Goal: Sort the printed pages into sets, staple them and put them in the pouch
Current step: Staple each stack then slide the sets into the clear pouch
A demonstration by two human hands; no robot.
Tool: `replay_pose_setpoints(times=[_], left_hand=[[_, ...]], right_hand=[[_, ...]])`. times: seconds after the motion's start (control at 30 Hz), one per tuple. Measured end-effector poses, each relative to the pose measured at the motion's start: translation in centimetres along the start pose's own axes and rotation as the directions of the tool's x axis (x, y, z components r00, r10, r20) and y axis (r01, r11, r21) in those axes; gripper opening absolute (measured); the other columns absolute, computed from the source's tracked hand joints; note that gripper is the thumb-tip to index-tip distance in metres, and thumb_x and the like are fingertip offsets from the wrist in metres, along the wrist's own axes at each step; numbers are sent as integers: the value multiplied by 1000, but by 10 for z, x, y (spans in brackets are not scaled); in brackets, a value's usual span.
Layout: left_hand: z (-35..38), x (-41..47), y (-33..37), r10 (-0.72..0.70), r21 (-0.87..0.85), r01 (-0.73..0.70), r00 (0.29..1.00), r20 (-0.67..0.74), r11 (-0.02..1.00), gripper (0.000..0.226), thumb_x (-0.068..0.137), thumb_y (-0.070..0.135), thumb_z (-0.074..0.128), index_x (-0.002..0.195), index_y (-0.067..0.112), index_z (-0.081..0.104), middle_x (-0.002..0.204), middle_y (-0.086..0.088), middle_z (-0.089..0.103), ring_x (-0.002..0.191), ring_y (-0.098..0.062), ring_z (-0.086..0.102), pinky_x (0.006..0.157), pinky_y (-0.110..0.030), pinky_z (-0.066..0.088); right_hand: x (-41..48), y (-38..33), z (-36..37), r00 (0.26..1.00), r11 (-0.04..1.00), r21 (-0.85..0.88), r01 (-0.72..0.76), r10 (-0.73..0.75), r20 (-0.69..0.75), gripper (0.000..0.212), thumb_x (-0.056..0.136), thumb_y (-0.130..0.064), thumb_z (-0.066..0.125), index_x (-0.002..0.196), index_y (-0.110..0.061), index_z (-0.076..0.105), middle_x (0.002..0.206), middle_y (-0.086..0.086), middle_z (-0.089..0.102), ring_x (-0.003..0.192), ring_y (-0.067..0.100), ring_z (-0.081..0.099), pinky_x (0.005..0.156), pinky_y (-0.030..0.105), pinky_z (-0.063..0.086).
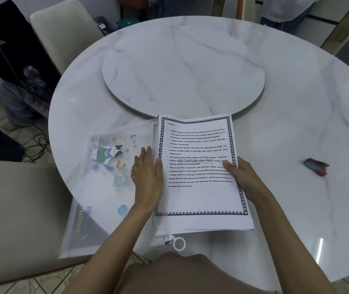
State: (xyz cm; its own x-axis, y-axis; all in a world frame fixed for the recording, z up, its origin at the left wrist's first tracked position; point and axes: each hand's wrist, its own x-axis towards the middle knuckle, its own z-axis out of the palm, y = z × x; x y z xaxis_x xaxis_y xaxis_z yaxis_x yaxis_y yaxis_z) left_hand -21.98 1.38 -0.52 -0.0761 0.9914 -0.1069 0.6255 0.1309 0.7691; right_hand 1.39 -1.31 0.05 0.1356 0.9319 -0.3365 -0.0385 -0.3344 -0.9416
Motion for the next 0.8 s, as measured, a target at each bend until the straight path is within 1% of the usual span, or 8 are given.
replay_pose_setpoints(times=[0.1, 0.2, 0.3, 0.5, 0.63, 0.73, 0.8], left_hand=[[0, -4, 1, 10, -28, -11, 1000, -25, 1000, 48, 101, 31, 26, 147, 19, 20, 157, -1, 15, 145, -17, 8, 116, -35, 2], [0, -7, 2, 10, -70, -13, 999, -47, 997, 47, 101, 30, 26, 147, 19, 22, 156, 0, 18, 145, -14, 12, 116, -34, 3], [2, -9, 0, 20, -35, -22, 999, -37, 999, 47, 101, 29, 25, 147, 18, 22, 156, -1, 19, 145, -15, 12, 117, -35, 3], [3, -5, -1, 20, 16, -20, 1000, -23, 1000, 48, 101, 28, 26, 147, 16, 21, 157, -2, 17, 145, -16, 9, 117, -36, 2], [3, -3, 2, 13, 25, -12, 999, -48, 1000, 48, 101, 27, 26, 147, 14, 20, 157, -3, 16, 145, -17, 9, 117, -38, 3], [5, -3, -1, 54, 40, -53, 998, -30, 998, 49, 101, 27, 26, 148, 15, 18, 157, -2, 15, 146, -18, 8, 117, -37, 4], [9, -5, -2, 85, 27, -85, 996, 2, 996, 49, 101, 28, 25, 148, 16, 17, 157, -1, 14, 145, -16, 7, 117, -34, 4]], right_hand=[[3, 3, 0, 999, 999, -13, -37, 37, 9, 19, 94, -12, 50, 111, -13, 57, 99, -3, 67, 77, 6, 70, 61, 19, 55], [3, 6, -4, 999, 998, -32, -50, 50, 7, 16, 94, -12, 50, 107, -16, 59, 99, -1, 68, 76, 6, 70, 61, 19, 55], [2, 6, -3, 999, 999, -25, -48, 48, 16, 14, 93, -13, 51, 101, -20, 60, 97, -3, 68, 76, 7, 71, 60, 20, 55], [4, 0, 1, 1000, 1000, -6, -3, 3, 28, 15, 93, -15, 52, 102, -22, 61, 97, -7, 71, 83, 12, 71, 64, 23, 56], [6, -6, -1, 999, 1000, 5, 22, -22, 47, 21, 93, -17, 52, 112, -18, 60, 102, -6, 71, 92, 17, 70, 69, 26, 57], [8, -8, 2, 997, 1000, -12, 7, -6, 82, 17, 93, -16, 52, 107, -20, 60, 100, -6, 71, 90, 16, 70, 69, 26, 57], [12, -10, 7, 994, 999, -48, 0, 5, 107, 16, 93, -16, 51, 106, -21, 59, 103, -3, 69, 88, 13, 70, 70, 26, 57]])
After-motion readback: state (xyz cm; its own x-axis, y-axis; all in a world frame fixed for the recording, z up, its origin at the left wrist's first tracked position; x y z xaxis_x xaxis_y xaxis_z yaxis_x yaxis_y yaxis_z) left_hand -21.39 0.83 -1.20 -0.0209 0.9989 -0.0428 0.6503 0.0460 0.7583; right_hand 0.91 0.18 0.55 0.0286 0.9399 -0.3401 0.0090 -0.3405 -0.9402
